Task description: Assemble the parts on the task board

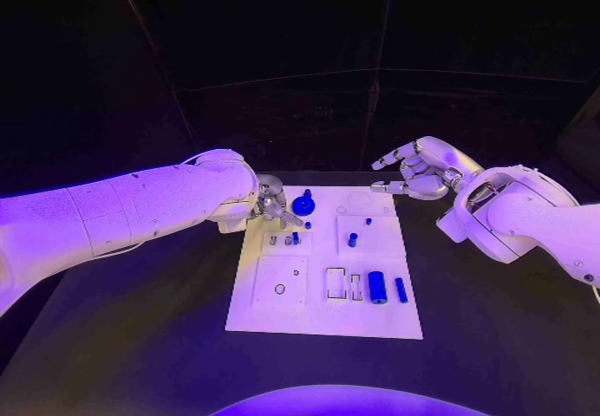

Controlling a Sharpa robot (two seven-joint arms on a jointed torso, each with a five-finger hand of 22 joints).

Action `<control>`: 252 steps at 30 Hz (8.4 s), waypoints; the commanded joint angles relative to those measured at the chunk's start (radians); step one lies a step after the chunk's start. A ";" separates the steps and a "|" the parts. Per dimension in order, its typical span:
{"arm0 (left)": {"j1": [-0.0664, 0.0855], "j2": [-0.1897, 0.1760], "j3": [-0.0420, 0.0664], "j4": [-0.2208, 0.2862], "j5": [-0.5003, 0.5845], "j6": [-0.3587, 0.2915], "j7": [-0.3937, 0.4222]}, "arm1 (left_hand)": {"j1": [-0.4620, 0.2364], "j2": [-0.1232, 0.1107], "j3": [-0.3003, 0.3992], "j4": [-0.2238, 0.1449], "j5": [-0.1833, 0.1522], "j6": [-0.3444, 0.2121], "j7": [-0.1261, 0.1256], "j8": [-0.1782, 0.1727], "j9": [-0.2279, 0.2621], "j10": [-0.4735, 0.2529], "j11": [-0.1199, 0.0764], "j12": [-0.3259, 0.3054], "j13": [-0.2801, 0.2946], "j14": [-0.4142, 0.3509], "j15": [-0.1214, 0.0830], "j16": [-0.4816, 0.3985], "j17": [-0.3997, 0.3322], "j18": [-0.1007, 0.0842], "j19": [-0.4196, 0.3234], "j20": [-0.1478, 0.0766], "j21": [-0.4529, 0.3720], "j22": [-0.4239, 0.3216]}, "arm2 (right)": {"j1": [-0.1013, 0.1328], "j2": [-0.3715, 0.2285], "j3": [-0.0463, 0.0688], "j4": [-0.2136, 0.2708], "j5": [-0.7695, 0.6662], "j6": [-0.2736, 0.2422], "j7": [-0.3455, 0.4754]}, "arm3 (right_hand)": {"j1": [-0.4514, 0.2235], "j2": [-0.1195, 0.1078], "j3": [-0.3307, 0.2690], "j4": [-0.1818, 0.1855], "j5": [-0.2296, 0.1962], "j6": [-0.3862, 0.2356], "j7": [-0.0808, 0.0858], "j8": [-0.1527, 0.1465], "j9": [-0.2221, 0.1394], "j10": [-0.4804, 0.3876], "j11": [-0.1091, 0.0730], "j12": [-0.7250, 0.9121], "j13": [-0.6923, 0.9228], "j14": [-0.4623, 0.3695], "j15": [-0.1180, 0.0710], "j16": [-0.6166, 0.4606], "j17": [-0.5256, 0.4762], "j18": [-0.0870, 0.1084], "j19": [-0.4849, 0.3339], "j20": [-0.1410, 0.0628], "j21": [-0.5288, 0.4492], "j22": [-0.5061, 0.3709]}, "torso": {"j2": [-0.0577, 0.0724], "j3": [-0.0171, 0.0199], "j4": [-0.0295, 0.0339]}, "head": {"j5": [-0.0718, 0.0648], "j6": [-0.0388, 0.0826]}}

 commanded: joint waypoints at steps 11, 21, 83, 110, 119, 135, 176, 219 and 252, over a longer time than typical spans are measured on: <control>0.002 0.040 -0.020 -0.027 -0.025 0.049 -0.024 | -0.005 0.008 -0.009 -0.002 -0.006 -0.013 0.000 0.011 0.008 0.004 -0.002 0.006 0.004 0.103 -0.007 0.003 0.263 -0.012 0.018 -0.005 0.009 0.037 | 0.002 0.013 0.001 -0.010 0.005 0.019 -0.010 | 0.007 0.011 -0.015 0.003 0.028 0.001 0.003 0.006 0.000 -0.009 0.000 -0.004 0.030 0.017 0.003 0.004 -0.001 0.001 -0.006 0.001 -0.007 -0.004 | 0.001 -0.0012 -0.0004 | 0.002 -0.011; 0.002 0.057 -0.036 -0.032 -0.015 0.057 -0.025 | -0.005 0.008 -0.009 -0.002 -0.006 -0.014 0.000 0.012 0.010 0.004 -0.002 0.005 0.003 0.103 -0.007 0.003 0.263 -0.012 0.018 -0.005 0.010 0.038 | 0.002 0.022 0.001 -0.016 0.005 0.025 -0.015 | 0.006 0.012 -0.017 0.005 0.032 0.001 0.003 0.006 0.000 -0.018 0.000 -0.010 0.021 0.017 0.003 0.003 -0.002 0.003 -0.009 0.000 -0.013 -0.015 | 0.001 -0.0002 0.0002 | 0.003 -0.016; 0.001 0.060 -0.038 -0.026 0.040 0.041 -0.022 | 0.253 -0.009 0.358 -0.152 0.041 -0.049 -0.014 0.010 0.078 -0.006 -0.019 -0.021 -0.008 0.103 -0.022 0.003 0.263 -0.006 0.002 -0.022 -0.010 0.025 | 0.002 0.049 0.001 -0.039 0.005 0.052 -0.030 | 0.006 0.015 -0.019 0.008 0.036 0.004 0.002 0.008 0.001 -0.019 -0.001 -0.010 0.021 0.017 0.003 0.003 -0.002 0.003 -0.011 0.000 -0.015 -0.019 | 0.000 -0.0010 0.0012 | 0.005 -0.036; -0.019 -0.059 -0.039 0.110 0.164 -0.242 -0.006 | 0.052 -0.212 0.923 -0.227 0.055 -0.056 -0.017 0.070 0.182 0.024 -0.021 -0.028 -0.013 0.103 -0.023 0.003 0.263 -0.006 0.007 -0.020 -0.015 0.036 | 0.002 0.040 0.001 -0.052 0.005 0.050 -0.032 | -0.026 0.027 -0.074 0.054 0.010 0.007 0.000 0.014 0.001 -0.020 -0.002 -0.008 0.018 0.016 0.002 0.004 -0.003 0.004 -0.012 -0.001 -0.020 -0.025 | -0.002 0.0044 0.0139 | 0.010 -0.036; -0.042 -0.060 -0.039 0.108 0.118 -0.302 -0.007 | 0.051 -0.214 0.926 -0.229 0.055 -0.057 -0.017 0.071 0.183 0.022 -0.021 -0.032 -0.018 0.103 -0.023 0.003 0.263 -0.006 0.007 -0.020 -0.016 0.034 | 0.002 0.038 0.001 -0.054 0.005 0.049 -0.032 | -0.028 0.028 -0.078 0.057 0.010 0.007 0.000 0.014 0.001 -0.020 -0.002 -0.008 0.017 0.016 0.002 0.004 -0.003 0.004 -0.012 -0.001 -0.020 -0.026 | 0.000 0.0032 0.0109 | 0.017 -0.036; -0.068 -0.037 -0.039 0.092 0.047 -0.307 -0.013 | 0.048 -0.214 0.929 -0.229 0.054 -0.056 -0.017 0.071 0.184 0.023 -0.021 -0.032 -0.017 0.103 -0.023 0.003 0.263 -0.006 0.007 -0.020 -0.016 0.035 | 0.002 0.042 0.001 -0.057 0.005 0.047 -0.046 | -0.028 0.029 -0.082 0.060 0.013 0.007 0.000 0.014 0.001 -0.021 -0.002 -0.009 0.017 0.016 0.002 0.004 -0.003 0.005 -0.013 -0.001 -0.022 -0.029 | 0.000 0.0022 0.0104 | 0.016 -0.040; -0.071 -0.042 -0.039 0.085 0.028 -0.181 -0.018 | 0.038 -0.219 0.941 -0.234 0.053 -0.055 -0.017 0.074 0.190 0.022 -0.021 -0.037 -0.023 0.103 -0.022 0.003 0.263 -0.006 0.005 -0.019 -0.019 0.032 | 0.001 0.054 0.001 -0.069 -0.001 0.050 -0.066 | -0.028 0.032 -0.088 0.063 0.018 0.007 0.000 0.015 0.001 -0.021 -0.002 -0.009 0.016 0.016 0.002 0.004 -0.004 0.005 -0.014 0.000 -0.024 -0.033 | -0.001 0.0035 0.0096 | 0.026 -0.041; -0.069 -0.011 -0.039 0.036 0.036 -0.171 -0.017 | -0.219 -0.241 0.602 -0.037 0.038 0.001 -0.038 0.101 0.225 0.043 -0.037 0.002 0.012 0.103 -0.036 0.003 0.263 -0.008 0.014 -0.032 -0.015 0.051 | 0.001 0.057 0.001 -0.070 -0.001 0.049 -0.068 | -0.029 0.032 -0.098 0.069 0.022 0.007 0.000 0.016 0.001 -0.029 -0.002 -0.012 0.009 0.016 0.002 0.003 -0.005 0.007 -0.017 0.000 -0.028 -0.041 | -0.001 0.0029 0.0100 | 0.018 -0.047; 0.033 -0.027 0.081 -0.052 0.035 -0.099 -0.010 | -0.097 -0.187 0.341 -0.004 -0.003 -0.081 0.009 -0.011 0.146 -0.040 0.004 -0.080 -0.088 0.103 -0.003 0.003 0.263 0.004 -0.011 -0.005 -0.069 0.003 | 0.001 0.061 0.000 -0.086 -0.001 0.045 -0.066 | -0.032 0.033 -0.108 0.076 0.021 0.004 0.001 0.015 0.000 -0.032 -0.001 -0.014 0.006 0.016 0.002 0.003 -0.004 0.008 -0.019 0.000 -0.033 -0.048 | 0.001 0.0027 0.0096 | 0.012 -0.037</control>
